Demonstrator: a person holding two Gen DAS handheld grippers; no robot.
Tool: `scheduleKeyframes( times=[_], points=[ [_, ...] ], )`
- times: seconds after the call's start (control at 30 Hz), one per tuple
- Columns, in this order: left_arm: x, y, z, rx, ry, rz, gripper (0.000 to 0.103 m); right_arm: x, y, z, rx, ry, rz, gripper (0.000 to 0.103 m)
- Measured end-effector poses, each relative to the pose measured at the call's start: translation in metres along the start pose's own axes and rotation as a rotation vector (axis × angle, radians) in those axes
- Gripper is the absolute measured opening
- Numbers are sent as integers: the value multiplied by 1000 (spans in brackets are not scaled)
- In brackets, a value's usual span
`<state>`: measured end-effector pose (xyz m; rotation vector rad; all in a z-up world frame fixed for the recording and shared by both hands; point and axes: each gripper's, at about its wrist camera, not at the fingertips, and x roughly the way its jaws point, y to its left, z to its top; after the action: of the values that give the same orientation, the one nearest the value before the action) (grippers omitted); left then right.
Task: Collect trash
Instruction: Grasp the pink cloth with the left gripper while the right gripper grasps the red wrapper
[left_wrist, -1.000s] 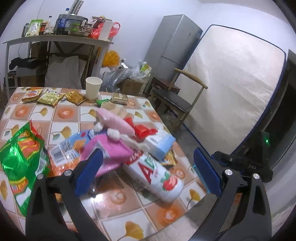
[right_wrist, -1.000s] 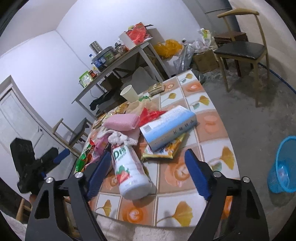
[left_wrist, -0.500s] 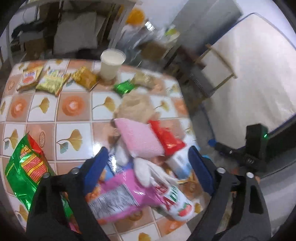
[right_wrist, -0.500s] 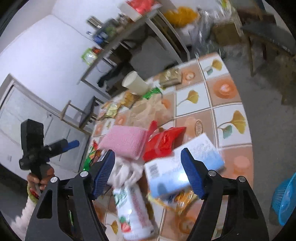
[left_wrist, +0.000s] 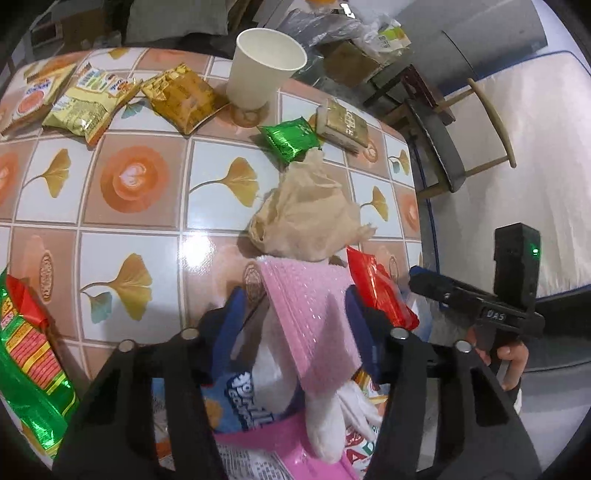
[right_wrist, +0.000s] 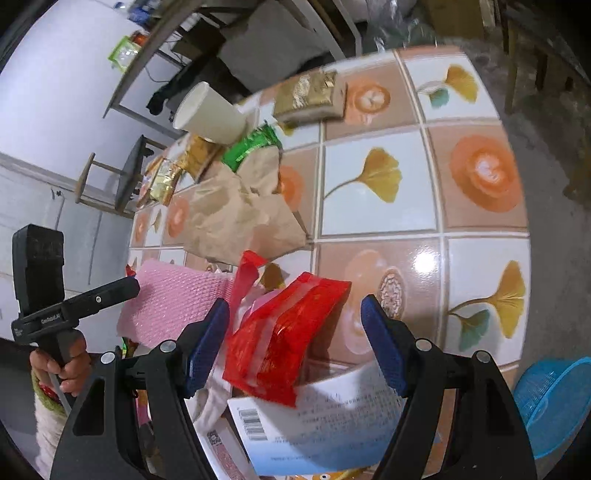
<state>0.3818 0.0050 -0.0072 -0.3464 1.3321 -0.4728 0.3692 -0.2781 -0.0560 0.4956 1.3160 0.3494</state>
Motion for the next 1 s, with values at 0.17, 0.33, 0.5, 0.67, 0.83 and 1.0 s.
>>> scheduleKeyframes(
  times=[0.17, 0.33, 0.5, 0.67, 0.83, 1.0],
  points=[
    [5, 4, 6, 2, 10, -35, 35, 17, -2, 4, 10, 49, -2, 62],
    [4, 10, 7, -1, -3, -59, 31, 28, -3, 7, 27, 88, -11, 54],
    [-4, 11, 5, 6, -28, -88, 29, 38, 1, 9, 30, 122, -9, 48],
    [-16, 11, 7, 9, -76, -128, 27, 42, 6, 8, 22, 128, -14, 41],
    [-29, 8, 8, 19, -121, -155, 27, 38, 8, 8, 48, 119, 10, 12],
    [-48, 3, 8, 36, -182, -182, 26, 28, 11, 8, 46, 84, 19, 8]
  ],
)
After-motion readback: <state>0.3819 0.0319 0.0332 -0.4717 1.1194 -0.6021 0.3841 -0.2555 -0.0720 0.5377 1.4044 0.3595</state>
